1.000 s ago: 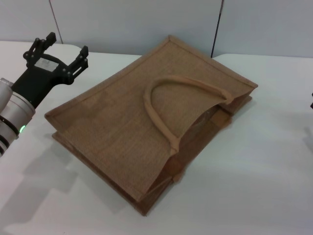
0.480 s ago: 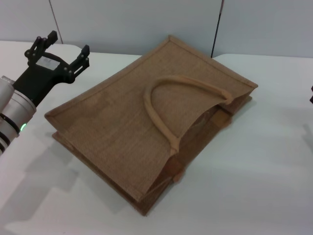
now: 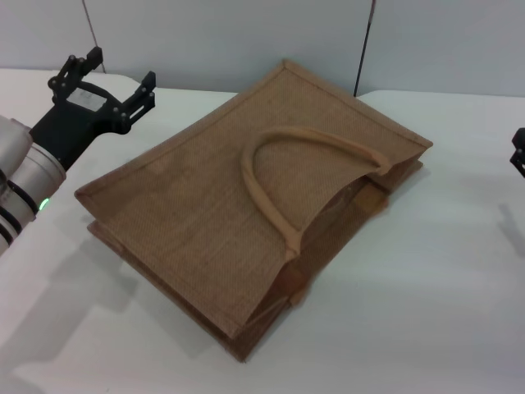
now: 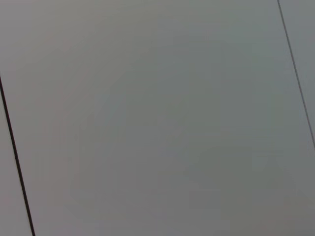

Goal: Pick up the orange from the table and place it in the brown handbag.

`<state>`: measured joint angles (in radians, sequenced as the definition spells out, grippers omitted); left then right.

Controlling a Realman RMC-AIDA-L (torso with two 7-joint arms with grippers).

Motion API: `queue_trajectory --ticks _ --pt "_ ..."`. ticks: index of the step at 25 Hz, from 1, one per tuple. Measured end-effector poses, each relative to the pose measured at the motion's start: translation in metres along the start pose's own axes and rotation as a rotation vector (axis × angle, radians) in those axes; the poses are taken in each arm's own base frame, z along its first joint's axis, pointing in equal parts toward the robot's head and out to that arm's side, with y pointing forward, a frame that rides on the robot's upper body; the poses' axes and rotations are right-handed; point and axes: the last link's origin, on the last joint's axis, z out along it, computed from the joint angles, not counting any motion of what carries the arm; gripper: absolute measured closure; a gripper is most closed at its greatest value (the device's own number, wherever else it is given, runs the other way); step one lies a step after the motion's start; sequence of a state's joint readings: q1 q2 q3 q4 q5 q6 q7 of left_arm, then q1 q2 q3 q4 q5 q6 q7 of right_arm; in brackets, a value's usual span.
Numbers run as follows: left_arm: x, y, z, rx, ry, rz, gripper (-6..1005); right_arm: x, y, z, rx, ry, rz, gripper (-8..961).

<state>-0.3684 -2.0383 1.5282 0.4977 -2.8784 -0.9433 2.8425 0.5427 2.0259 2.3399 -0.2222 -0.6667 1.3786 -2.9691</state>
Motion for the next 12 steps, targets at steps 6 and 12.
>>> queue_trajectory --ticks 6,12 --pt "-0.0024 0.0034 -0.0006 -0.014 -0.010 0.006 142 0.0028 -0.0021 -0.0002 0.009 0.020 -0.003 60" --pt "-0.0073 0.0030 -0.0036 -0.010 -0.033 0.004 142 0.0029 -0.0041 0.0003 0.019 0.022 -0.003 60"
